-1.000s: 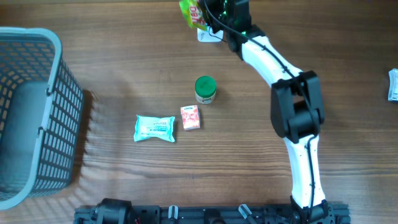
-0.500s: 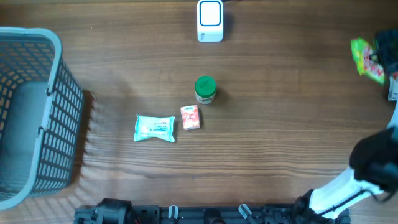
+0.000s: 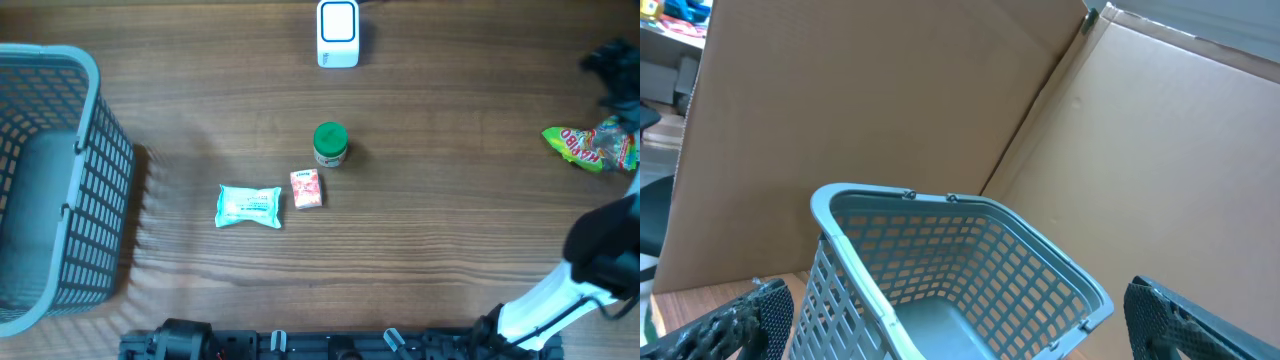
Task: Scan the item barcode
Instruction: 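Move the Haribo bag right and release it at the table edge, then grasp the green-lidded jar with the right gripper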
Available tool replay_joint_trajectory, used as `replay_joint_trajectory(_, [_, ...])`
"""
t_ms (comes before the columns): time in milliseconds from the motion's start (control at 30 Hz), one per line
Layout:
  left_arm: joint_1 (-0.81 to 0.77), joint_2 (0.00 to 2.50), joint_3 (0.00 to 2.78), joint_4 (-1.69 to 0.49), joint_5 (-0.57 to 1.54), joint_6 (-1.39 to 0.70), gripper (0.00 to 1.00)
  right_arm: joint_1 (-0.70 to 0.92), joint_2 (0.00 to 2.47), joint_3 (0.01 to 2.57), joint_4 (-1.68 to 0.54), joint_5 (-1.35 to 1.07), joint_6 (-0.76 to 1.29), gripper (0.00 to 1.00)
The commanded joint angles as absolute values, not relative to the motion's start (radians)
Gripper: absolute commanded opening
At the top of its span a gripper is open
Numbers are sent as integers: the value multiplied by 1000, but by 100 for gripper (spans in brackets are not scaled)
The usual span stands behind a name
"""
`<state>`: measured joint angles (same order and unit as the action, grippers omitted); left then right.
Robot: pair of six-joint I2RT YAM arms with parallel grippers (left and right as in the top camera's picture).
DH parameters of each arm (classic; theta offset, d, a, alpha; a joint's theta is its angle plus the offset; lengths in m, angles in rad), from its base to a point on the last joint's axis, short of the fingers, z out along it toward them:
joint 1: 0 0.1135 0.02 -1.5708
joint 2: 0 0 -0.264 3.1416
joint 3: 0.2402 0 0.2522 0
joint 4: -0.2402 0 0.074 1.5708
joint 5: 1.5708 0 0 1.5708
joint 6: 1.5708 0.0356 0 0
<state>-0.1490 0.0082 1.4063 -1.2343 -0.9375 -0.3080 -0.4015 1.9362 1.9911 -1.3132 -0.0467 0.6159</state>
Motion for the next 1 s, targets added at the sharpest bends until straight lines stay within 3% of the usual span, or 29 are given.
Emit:
replay_joint_trajectory(0, [-154,6,1404,-1232,-936,-299,100,-178,1915,1990,-1494,-330,1034,100])
replay_joint_trajectory(167, [-154,6,1404,-1232,-936,-299,100,176,1922,1981,-1453,-366,1468,99])
replay_joint_trajectory(400, [-154,6,1404,-1232,-936,-299,100,498,2009,1981,-1235,-202,1571,99])
replay_joint_trajectory(533, [-154,6,1404,-1233,-937,-299,100,558,2094,1981,-1122,-179,1520,100])
replay_joint_trajectory(967, [-154,6,1404,-1232,-936,-299,100,556,2271,1981,-1160,-155,1484,100])
